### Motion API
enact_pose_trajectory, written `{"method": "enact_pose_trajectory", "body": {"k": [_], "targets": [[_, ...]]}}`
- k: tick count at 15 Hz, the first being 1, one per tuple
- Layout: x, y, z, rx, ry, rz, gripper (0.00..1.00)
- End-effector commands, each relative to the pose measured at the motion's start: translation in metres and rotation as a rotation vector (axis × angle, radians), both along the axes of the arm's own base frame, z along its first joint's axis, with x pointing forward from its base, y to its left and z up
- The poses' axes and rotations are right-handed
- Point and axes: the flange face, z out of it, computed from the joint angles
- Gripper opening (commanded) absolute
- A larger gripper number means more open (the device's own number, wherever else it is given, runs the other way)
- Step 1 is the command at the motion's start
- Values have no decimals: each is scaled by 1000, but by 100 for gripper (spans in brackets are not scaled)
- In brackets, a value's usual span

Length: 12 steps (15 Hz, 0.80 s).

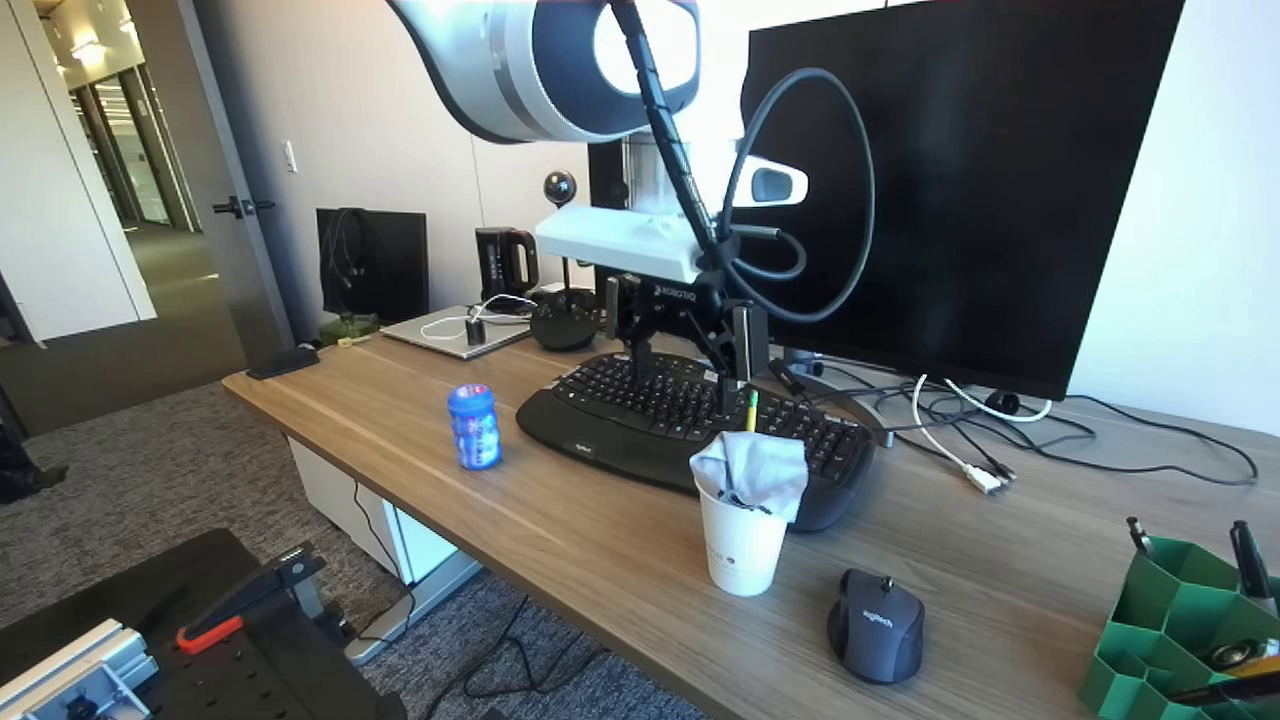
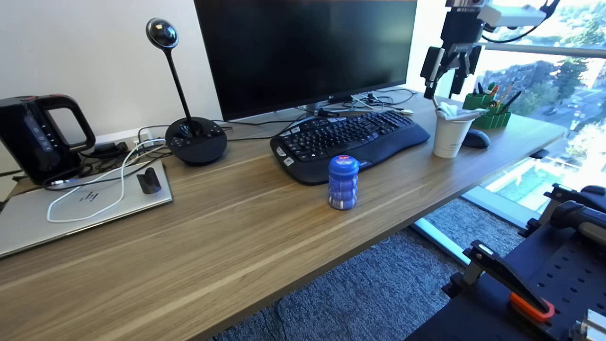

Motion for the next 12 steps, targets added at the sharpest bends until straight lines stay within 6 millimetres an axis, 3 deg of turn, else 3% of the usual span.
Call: {"method": "enact_pose_trajectory", "body": {"k": [1, 12], "targets": [[-3, -1, -6, -10, -7, 48, 100], [3, 1, -29, -17, -13, 140, 100]]}}
